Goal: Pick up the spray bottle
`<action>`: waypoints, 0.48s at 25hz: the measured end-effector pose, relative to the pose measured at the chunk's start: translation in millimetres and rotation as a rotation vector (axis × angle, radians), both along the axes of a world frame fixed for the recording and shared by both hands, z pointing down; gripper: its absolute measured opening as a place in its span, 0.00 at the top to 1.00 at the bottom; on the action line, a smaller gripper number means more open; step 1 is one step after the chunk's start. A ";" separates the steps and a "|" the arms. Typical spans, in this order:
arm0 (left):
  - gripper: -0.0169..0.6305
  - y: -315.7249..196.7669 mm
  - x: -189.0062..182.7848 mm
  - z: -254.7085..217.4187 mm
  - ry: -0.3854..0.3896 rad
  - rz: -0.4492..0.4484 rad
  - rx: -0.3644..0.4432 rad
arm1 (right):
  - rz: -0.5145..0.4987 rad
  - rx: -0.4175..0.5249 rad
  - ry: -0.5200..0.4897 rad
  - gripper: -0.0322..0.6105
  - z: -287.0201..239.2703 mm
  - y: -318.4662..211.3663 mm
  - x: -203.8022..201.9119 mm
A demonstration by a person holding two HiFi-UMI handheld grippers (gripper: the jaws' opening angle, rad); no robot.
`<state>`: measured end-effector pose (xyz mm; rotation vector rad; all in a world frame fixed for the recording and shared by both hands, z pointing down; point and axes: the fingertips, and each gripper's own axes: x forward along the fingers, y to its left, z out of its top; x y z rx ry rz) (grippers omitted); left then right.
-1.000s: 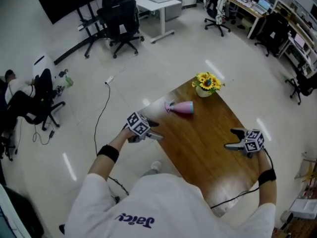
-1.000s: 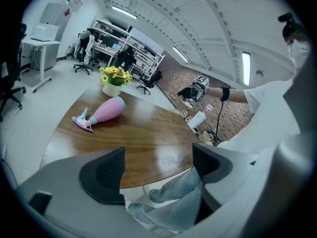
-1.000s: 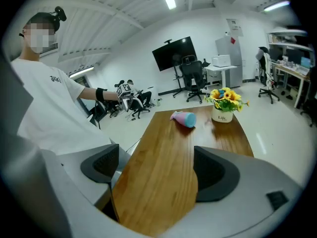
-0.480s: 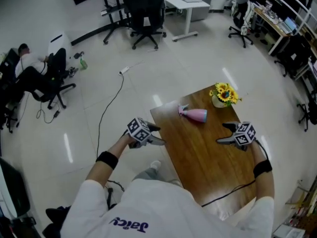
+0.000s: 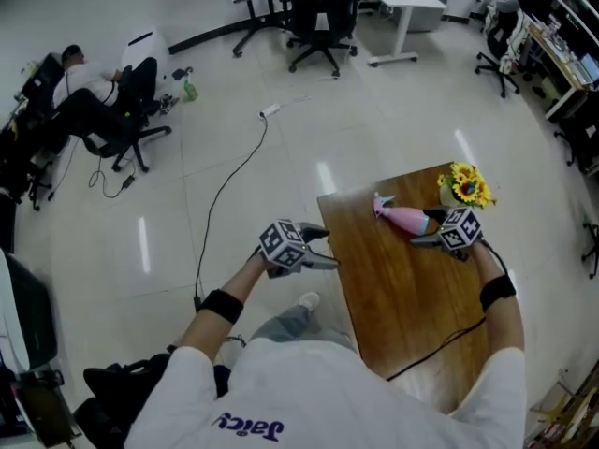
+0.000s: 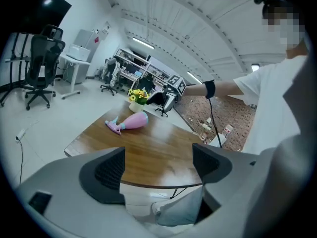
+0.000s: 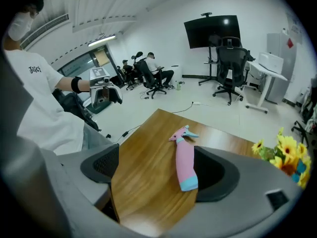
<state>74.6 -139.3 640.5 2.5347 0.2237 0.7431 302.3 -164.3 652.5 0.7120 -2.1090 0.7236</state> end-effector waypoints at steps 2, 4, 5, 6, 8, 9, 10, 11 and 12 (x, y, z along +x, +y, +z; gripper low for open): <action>0.32 -7.9 -7.9 3.1 -0.003 -0.025 0.014 | -0.027 0.001 0.037 0.19 8.1 -19.3 -10.1; 0.32 -15.8 -15.3 7.5 -0.010 -0.052 0.039 | -0.056 -0.003 0.078 0.19 19.2 -35.8 -17.1; 0.32 -19.4 -18.8 11.2 -0.011 -0.069 0.051 | -0.073 -0.010 0.100 0.19 26.9 -42.1 -19.8; 0.32 -23.0 -22.3 14.6 -0.009 -0.090 0.064 | -0.090 -0.018 0.123 0.19 35.4 -47.6 -22.5; 0.32 -32.1 -29.3 15.7 0.016 -0.140 0.097 | -0.122 -0.037 0.168 0.19 52.6 -58.1 -27.8; 0.32 -38.0 -33.2 14.2 0.035 -0.166 0.117 | -0.137 -0.049 0.191 0.19 61.0 -63.5 -30.6; 0.32 -44.4 -37.6 12.9 0.052 -0.191 0.136 | -0.151 -0.062 0.214 0.19 69.9 -68.7 -33.4; 0.32 -50.3 -42.0 12.6 0.066 -0.211 0.151 | -0.162 -0.074 0.237 0.19 79.2 -73.6 -35.6; 0.32 -54.9 -45.8 13.2 0.078 -0.227 0.160 | -0.169 -0.085 0.258 0.19 88.3 -78.1 -36.9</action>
